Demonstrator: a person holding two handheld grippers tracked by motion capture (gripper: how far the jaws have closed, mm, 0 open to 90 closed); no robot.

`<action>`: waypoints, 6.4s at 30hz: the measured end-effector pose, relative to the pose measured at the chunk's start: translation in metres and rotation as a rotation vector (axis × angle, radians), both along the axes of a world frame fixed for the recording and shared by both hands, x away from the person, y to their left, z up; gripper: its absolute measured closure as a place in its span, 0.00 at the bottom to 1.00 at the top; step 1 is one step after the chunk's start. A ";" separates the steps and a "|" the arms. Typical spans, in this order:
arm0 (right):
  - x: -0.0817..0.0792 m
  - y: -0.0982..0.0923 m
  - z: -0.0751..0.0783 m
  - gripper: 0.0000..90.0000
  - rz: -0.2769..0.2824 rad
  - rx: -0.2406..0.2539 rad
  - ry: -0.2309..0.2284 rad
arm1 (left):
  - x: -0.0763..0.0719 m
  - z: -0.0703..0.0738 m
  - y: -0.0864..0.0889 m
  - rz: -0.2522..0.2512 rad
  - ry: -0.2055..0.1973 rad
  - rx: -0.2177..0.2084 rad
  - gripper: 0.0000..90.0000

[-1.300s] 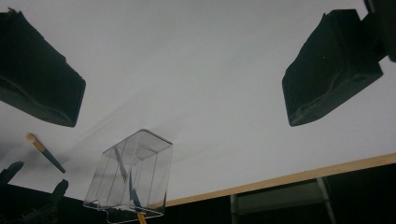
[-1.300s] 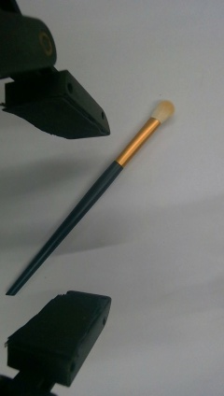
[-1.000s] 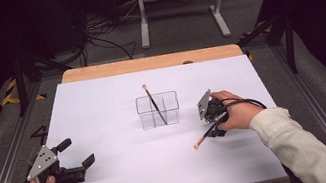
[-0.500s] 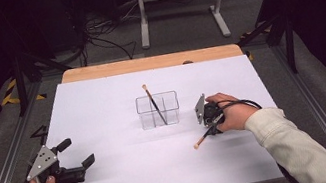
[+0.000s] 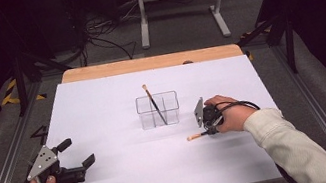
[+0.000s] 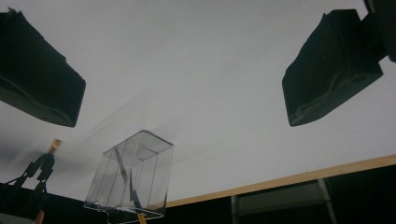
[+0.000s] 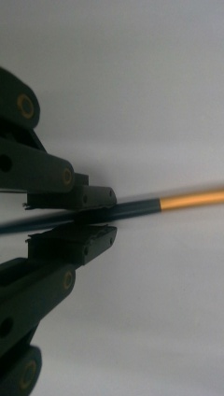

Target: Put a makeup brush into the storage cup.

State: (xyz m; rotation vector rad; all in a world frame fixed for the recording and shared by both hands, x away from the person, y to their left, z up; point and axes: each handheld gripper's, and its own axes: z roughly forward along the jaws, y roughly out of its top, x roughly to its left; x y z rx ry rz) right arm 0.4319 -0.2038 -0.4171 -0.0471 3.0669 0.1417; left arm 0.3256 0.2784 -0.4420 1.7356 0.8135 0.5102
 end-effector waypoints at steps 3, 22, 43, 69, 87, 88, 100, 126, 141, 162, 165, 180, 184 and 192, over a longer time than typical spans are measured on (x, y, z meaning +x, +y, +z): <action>-0.001 0.001 0.000 0.93 -0.006 -0.004 -0.001 | 0.000 0.000 0.000 0.000 0.000 0.002 0.00; -0.004 -0.002 0.010 0.93 -0.084 0.033 0.010 | 0.000 0.000 0.000 0.000 -0.005 0.000 0.00; -0.017 -0.019 0.040 0.93 -0.215 0.202 0.008 | 0.003 0.001 -0.003 -0.010 -0.004 0.002 0.00; -0.030 -0.028 0.076 0.93 -0.264 0.558 0.013 | 0.005 0.000 -0.005 -0.016 -0.003 0.000 0.00; -0.043 -0.033 0.084 0.93 -0.292 0.809 -0.062 | 0.005 0.000 -0.006 -0.014 -0.006 -0.004 0.00; -0.043 -0.033 0.084 0.93 -0.288 0.823 -0.068 | 0.005 0.000 -0.005 -0.015 -0.009 -0.006 0.00; -0.048 -0.030 0.086 0.93 -0.330 0.960 -0.108 | 0.005 0.001 -0.005 -0.009 -0.020 -0.032 0.00; -0.045 -0.009 0.100 0.93 -0.398 1.108 -0.232 | 0.005 0.001 -0.006 -0.007 -0.023 -0.037 0.00; -0.025 0.018 0.105 0.93 -0.411 1.122 -0.254 | 0.005 0.000 -0.006 -0.009 -0.021 -0.037 0.00; 0.003 0.042 0.101 0.93 -0.455 1.129 -0.272 | 0.006 0.000 -0.005 -0.013 -0.021 -0.036 0.00; 0.007 0.045 0.100 0.93 -0.461 1.137 -0.274 | 0.006 0.000 -0.005 -0.011 -0.025 -0.037 0.00; 0.022 0.057 0.089 0.93 -0.521 1.131 -0.282 | 0.006 0.000 -0.004 -0.011 -0.025 -0.037 0.00; 0.023 0.059 0.087 0.93 -0.531 1.133 -0.279 | 0.006 0.000 -0.004 -0.008 -0.024 -0.037 0.00; 0.025 0.061 0.077 0.93 -0.545 1.124 -0.271 | 0.006 0.000 -0.004 -0.009 -0.027 -0.038 0.00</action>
